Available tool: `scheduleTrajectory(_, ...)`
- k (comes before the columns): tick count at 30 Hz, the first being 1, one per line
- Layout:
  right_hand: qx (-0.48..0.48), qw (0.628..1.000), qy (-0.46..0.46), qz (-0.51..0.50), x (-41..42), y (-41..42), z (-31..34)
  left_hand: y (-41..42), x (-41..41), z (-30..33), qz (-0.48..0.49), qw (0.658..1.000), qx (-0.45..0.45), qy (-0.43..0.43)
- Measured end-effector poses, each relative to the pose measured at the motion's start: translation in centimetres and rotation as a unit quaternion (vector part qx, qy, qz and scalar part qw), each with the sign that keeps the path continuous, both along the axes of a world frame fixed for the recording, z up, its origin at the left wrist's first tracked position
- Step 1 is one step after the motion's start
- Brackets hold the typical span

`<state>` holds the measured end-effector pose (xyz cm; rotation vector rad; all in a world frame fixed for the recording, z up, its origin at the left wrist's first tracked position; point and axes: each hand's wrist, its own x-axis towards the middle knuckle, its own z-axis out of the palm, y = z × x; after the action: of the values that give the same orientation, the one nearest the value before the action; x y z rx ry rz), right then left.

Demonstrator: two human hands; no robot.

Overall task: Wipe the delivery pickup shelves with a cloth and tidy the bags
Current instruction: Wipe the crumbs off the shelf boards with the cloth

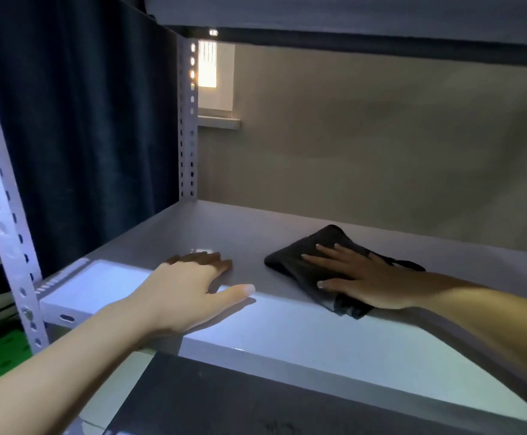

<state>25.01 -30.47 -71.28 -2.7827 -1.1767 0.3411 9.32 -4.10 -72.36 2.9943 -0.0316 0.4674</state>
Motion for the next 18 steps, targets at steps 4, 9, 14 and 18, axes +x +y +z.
scheduleTrajectory(4,-0.006,0.996,-0.045,-0.072,3.8,3.0,-0.2,0.3,0.2,-0.4,-0.02,0.999,0.0,-0.026)
scheduleTrajectory(9,-0.064,0.996,-0.042,-0.044,10.0,10.5,-0.8,0.3,0.5,-0.7,-0.023,0.999,-0.009,-0.022)
scheduleTrajectory(14,-0.053,0.997,-0.023,-0.049,15.8,12.1,-3.3,0.4,0.4,-0.8,0.03,0.999,-0.034,-0.03)
scheduleTrajectory(18,-0.051,0.996,-0.042,-0.059,8.9,10.0,-0.8,0.7,0.7,-0.9,0.058,0.997,-0.044,-0.013)
